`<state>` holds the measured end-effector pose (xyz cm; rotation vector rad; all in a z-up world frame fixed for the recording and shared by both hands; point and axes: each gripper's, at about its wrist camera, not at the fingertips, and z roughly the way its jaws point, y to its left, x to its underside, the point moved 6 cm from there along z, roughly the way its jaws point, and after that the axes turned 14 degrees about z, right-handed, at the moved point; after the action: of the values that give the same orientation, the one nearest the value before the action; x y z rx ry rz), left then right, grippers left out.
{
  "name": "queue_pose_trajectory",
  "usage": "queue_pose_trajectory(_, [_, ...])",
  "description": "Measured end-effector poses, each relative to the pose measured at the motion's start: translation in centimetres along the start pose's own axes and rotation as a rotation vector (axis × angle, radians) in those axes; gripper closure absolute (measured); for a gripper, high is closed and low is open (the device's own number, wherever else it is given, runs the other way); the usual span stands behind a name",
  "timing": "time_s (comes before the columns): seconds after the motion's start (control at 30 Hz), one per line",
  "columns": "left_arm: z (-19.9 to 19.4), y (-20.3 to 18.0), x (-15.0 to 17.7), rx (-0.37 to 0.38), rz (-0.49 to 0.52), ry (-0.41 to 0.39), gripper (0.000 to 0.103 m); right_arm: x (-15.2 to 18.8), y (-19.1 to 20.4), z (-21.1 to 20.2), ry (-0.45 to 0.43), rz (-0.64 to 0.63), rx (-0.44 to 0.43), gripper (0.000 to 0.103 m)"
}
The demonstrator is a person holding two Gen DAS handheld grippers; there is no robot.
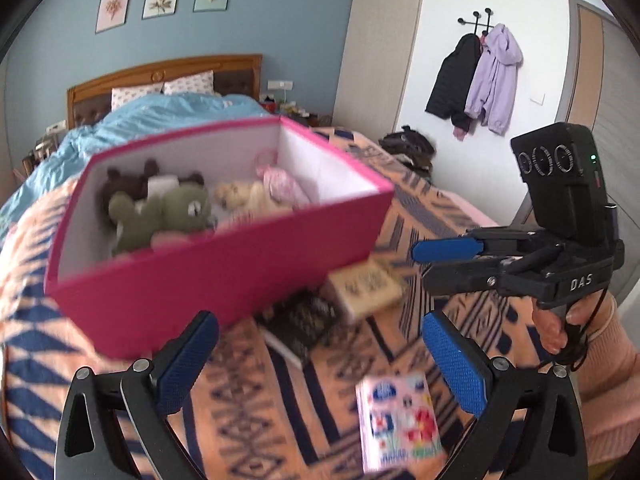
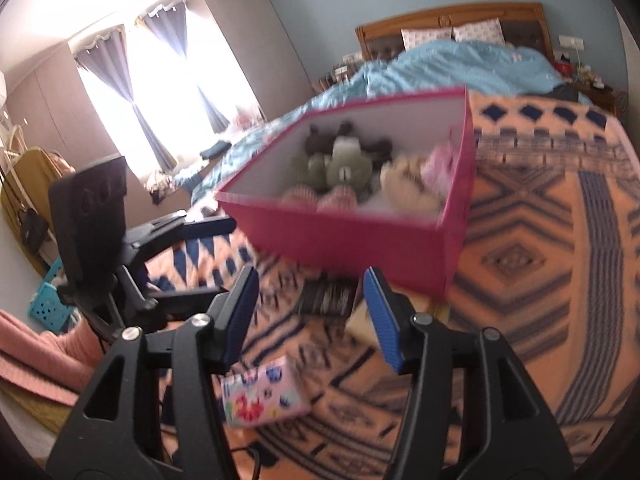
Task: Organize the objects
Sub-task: 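Move the right tool to the floral Vinda tissue pack and grasp it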
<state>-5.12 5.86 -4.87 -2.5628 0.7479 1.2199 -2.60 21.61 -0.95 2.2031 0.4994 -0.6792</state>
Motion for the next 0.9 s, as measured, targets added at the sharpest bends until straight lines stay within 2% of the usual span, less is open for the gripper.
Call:
queue_pose_trajectory(0.17, [0.3, -1.1, 3.3, 0.035, -0.059, 0.057, 0.000, 3.1, -0.7, 1.9, 0.082, 0.041, -0.007, 0.046])
queue_pose_trajectory(0.37, [0.4, -2.6, 6.0, 0.048, -0.086, 0.104, 0.000, 5.3, -0.7, 3.2, 0.133, 0.053, 0.002, 0.046])
queue_pose_trajectory(0.53, [0.3, -3.5, 7.3, 0.077, -0.081, 0.153, 0.009, 6.2, -0.4, 3.8, 0.163, 0.046, -0.002, 0.046])
queue_pose_trajectory(0.67, [0.0, -5.0, 7.9, 0.183, -0.095, 0.171, 0.015, 6.7, -0.5, 4.3, 0.178, 0.050, -0.005, 0.046])
queue_pose_trajectory(0.8, [0.1, -7.3, 8.4, 0.321, -0.096, 0.200, 0.021, 6.8, -0.5, 4.4, 0.183, 0.057, -0.012, 0.046])
queue_pose_trajectory(0.9, [0.4, -8.1, 8.5, 0.369, -0.098, 0.211, 0.025, 7.0, -0.5, 4.4, 0.183, 0.063, -0.020, 0.046])
